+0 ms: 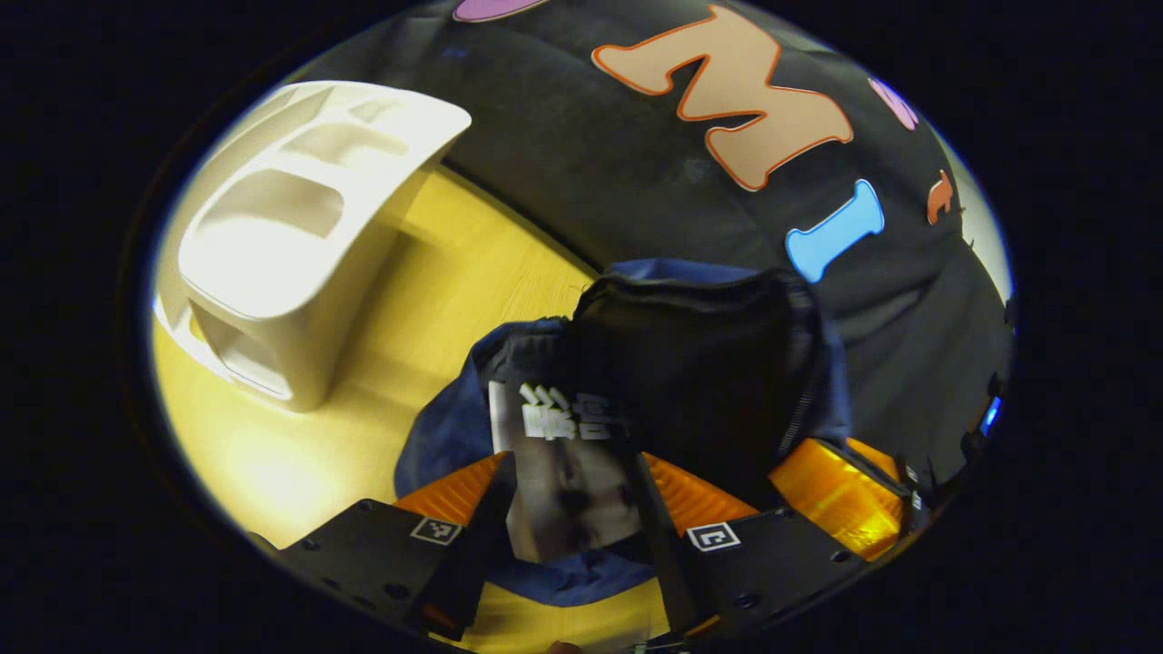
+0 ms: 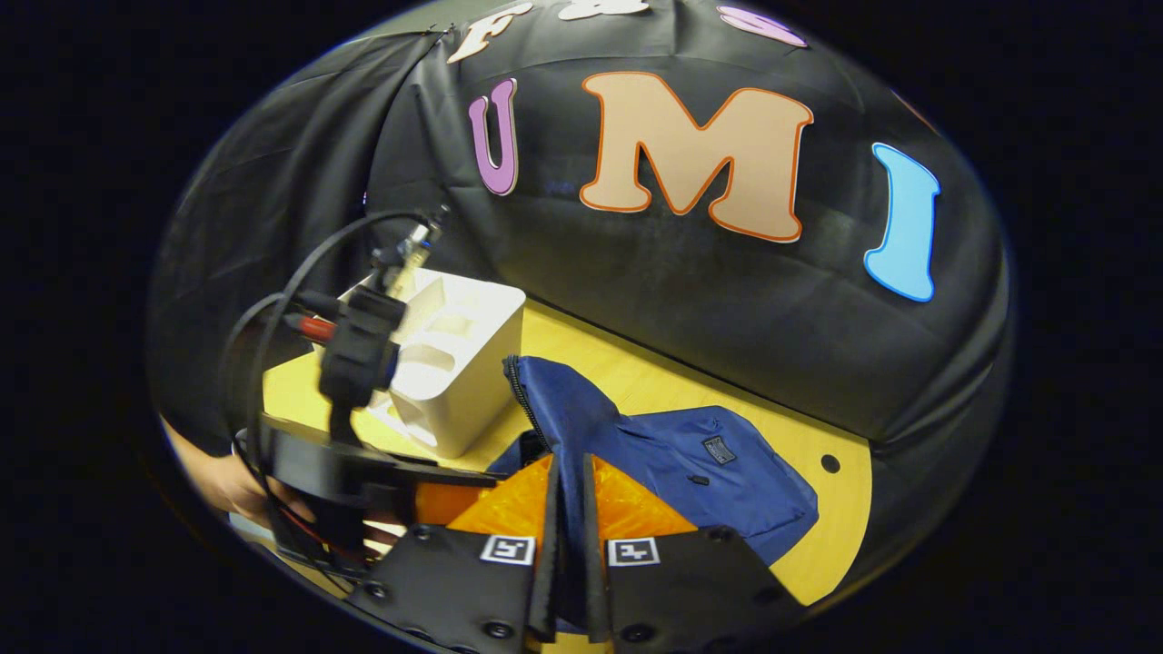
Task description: Open the schoolbag, grab two books from the bookshelf and put them into the schoolbag.
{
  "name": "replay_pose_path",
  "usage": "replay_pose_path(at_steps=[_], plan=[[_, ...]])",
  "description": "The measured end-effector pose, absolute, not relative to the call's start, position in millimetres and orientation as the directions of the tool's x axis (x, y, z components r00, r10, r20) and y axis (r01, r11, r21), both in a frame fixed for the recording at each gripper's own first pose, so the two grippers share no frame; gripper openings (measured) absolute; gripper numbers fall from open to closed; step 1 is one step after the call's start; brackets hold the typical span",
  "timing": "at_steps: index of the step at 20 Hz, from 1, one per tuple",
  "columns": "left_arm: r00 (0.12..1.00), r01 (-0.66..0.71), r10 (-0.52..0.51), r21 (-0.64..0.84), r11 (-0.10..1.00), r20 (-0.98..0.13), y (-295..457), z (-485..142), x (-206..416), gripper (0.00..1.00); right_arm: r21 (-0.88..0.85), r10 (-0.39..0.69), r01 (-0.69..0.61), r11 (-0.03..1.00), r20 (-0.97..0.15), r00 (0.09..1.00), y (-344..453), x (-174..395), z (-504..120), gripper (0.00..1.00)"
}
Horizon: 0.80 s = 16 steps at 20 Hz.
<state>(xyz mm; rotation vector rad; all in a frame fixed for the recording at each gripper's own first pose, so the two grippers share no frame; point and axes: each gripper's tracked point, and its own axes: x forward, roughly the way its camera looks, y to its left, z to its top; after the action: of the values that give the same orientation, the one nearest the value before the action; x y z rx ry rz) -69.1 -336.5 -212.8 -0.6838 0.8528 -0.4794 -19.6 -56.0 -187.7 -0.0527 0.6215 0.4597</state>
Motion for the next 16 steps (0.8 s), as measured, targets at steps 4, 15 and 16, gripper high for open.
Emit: replay_pose_path(at_steps=[4, 15, 16], plan=[[0.643, 0.204, -0.546, -0.566, 0.799, -0.537, -279.0, -193.2, -74.0, 0.75, 0.168, 0.438, -0.417, 0.893, -0.533, 0.724, -50.1, -19.8, -174.4, 0.70], [0.918, 0.170, -0.249, -0.263, 0.950, -0.307, -106.1, -95.8, -9.5, 0.81, 0.196, 0.228, -0.172, 0.965, -0.310, 0.923, -46.3, 18.0, -101.4, 0.89], [0.935, 0.175, -0.236, -0.235, 0.956, -0.263, -96.6, -83.4, -3.6, 0.81, 0.196, 0.212, -0.159, 0.968, -0.296, 0.931, -42.8, 18.7, -95.8, 0.90]])
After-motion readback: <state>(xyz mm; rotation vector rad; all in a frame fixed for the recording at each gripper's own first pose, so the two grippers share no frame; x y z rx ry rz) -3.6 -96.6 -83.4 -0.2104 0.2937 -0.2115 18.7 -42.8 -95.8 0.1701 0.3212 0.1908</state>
